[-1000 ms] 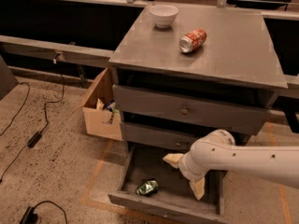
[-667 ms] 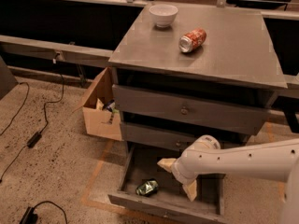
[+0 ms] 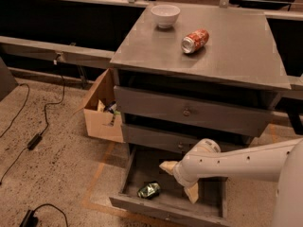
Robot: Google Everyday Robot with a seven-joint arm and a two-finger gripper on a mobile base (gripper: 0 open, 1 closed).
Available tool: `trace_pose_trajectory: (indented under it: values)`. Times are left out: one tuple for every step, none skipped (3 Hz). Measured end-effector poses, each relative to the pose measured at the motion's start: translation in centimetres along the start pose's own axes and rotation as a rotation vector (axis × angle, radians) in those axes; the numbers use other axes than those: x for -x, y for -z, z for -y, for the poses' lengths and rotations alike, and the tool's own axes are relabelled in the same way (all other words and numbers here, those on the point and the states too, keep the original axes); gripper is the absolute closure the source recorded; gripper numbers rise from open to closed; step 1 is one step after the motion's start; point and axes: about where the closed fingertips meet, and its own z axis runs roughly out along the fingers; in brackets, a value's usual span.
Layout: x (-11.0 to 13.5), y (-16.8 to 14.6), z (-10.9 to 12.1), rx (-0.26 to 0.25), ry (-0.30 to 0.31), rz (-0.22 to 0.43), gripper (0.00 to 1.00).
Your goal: Pick green can from bottom drawer and place on counter
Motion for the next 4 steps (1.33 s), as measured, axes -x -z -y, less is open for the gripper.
trace_pose_trajectory:
  values:
    - [-1.2, -3.6, 1.4, -0.012, 0.041, 0.005, 0.0]
    - [-2.2, -8.1, 3.8, -0.033, 0.095, 0.037, 0.0]
    - [-2.2, -12.4, 6.2, -0.061, 0.114, 0.084, 0.0]
    - [-2.1, -17.2, 7.9, -0.054, 0.084, 0.139, 0.0]
